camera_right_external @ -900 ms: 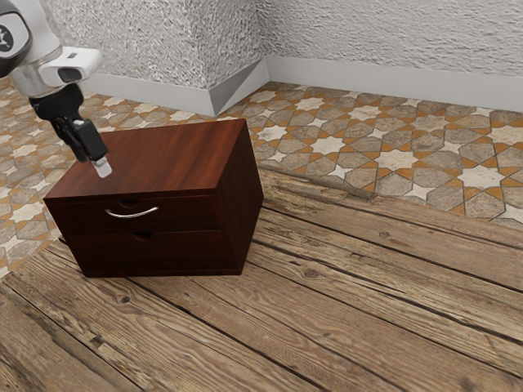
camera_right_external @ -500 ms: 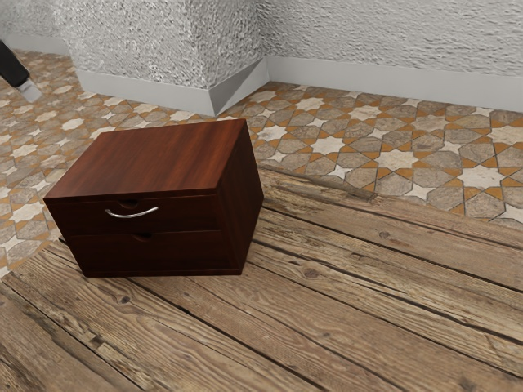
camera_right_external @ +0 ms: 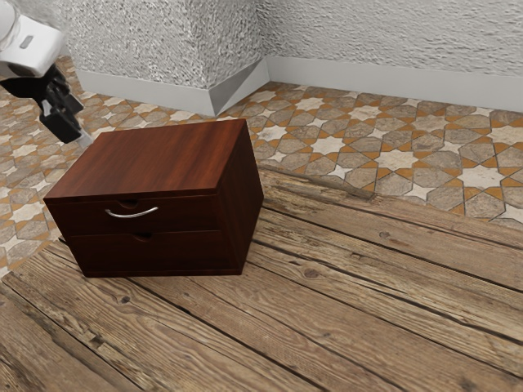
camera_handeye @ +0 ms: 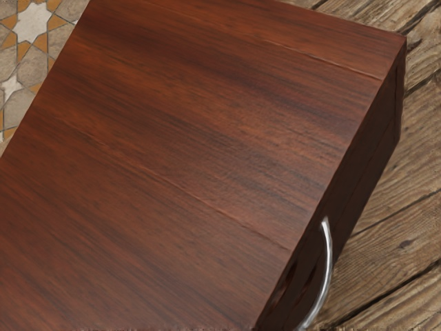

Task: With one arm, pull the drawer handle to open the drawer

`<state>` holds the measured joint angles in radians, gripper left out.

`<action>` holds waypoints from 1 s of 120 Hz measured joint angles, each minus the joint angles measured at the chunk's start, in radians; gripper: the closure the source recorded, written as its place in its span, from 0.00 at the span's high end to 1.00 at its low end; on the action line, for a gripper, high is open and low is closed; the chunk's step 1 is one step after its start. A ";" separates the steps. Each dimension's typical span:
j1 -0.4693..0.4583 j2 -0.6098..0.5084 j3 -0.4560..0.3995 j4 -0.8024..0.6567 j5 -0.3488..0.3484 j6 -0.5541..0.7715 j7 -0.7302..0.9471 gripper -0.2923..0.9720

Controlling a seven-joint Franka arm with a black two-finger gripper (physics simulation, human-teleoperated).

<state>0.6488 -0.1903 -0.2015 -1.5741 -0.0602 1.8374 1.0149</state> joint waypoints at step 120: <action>0.001 -0.223 -0.037 -0.594 -0.067 0.399 0.429 0.33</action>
<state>0.6500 -0.4129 -0.2387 -2.1678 -0.1273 2.2363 1.4441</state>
